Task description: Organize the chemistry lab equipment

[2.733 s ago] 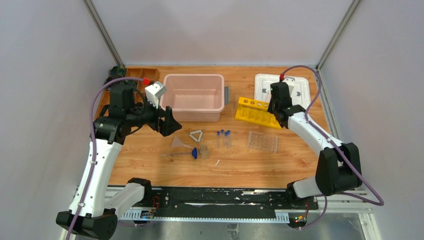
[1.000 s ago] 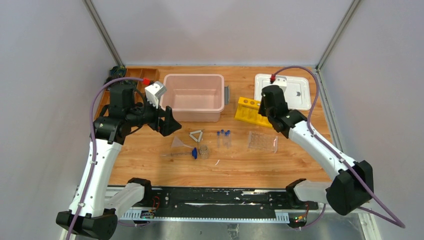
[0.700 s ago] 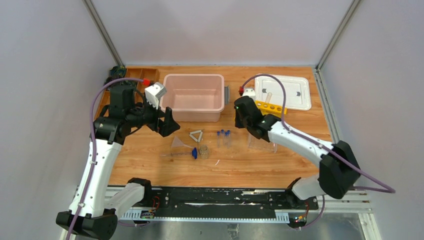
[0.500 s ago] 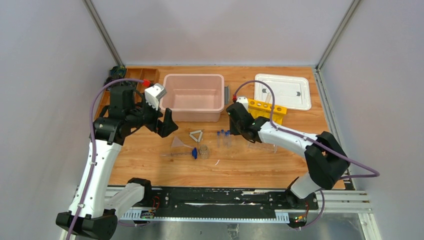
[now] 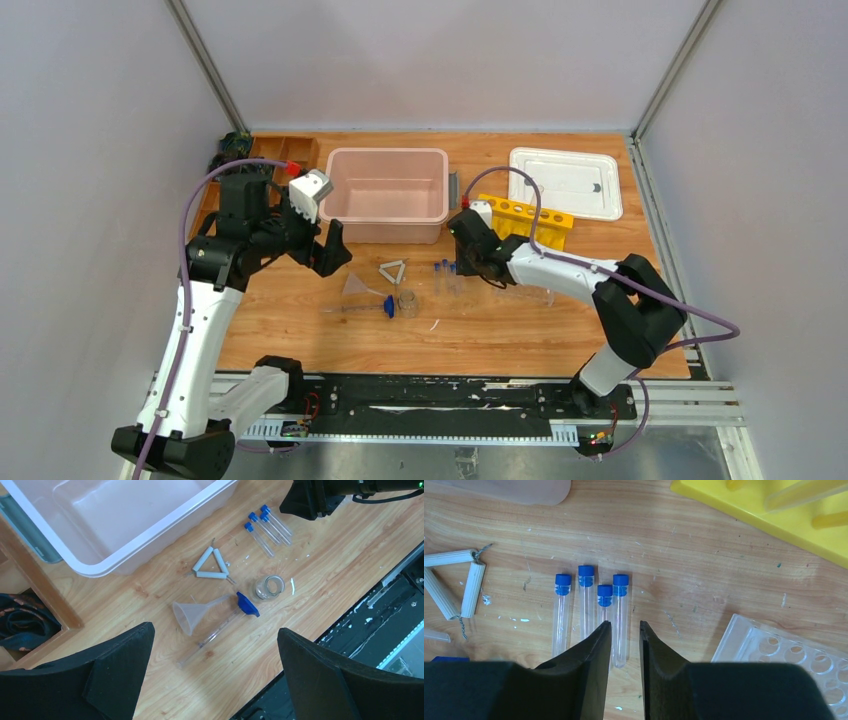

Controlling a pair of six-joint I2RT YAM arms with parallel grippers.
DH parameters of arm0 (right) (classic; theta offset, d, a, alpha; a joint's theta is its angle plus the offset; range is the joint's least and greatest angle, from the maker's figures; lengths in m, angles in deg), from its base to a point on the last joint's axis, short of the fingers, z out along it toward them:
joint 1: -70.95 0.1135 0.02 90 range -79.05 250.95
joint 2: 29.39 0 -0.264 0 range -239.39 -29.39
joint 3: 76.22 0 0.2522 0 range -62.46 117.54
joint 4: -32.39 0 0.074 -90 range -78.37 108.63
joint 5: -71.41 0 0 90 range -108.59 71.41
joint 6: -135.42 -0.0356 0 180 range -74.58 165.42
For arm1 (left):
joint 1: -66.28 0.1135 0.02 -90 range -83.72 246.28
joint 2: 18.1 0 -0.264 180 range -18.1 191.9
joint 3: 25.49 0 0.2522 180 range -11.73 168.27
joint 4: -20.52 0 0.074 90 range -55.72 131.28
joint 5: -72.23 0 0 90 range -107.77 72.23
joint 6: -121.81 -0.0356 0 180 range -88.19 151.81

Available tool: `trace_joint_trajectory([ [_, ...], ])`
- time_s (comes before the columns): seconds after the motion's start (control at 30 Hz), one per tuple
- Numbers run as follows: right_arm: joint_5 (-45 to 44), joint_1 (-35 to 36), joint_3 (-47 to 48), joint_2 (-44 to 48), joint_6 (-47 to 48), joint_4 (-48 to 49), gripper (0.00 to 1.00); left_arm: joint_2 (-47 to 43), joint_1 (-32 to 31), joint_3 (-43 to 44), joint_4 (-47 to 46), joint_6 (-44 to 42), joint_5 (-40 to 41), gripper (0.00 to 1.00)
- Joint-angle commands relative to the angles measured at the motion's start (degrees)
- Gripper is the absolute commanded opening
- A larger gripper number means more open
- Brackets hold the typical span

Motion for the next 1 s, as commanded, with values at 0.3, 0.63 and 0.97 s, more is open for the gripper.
trace_joint_trajectory([
  [0.3, -2.2, 3.6, 0.5, -1.0, -1.5, -1.7, 0.46, -1.3, -0.2, -1.5, 2.7, -4.7, 4.6, 1.00],
  [0.63, -2.9, 4.7, 2.6, -2.1, -2.8, -4.0, 0.39, -2.7, -0.2, -4.3, 2.7, -7.5, 4.6, 1.00],
  [0.97, -3.0, 4.0, 2.3, -4.4, -2.4, -2.6, 0.26, -2.0, -0.2, -3.9, 2.7, -6.3, 3.6, 1.00],
])
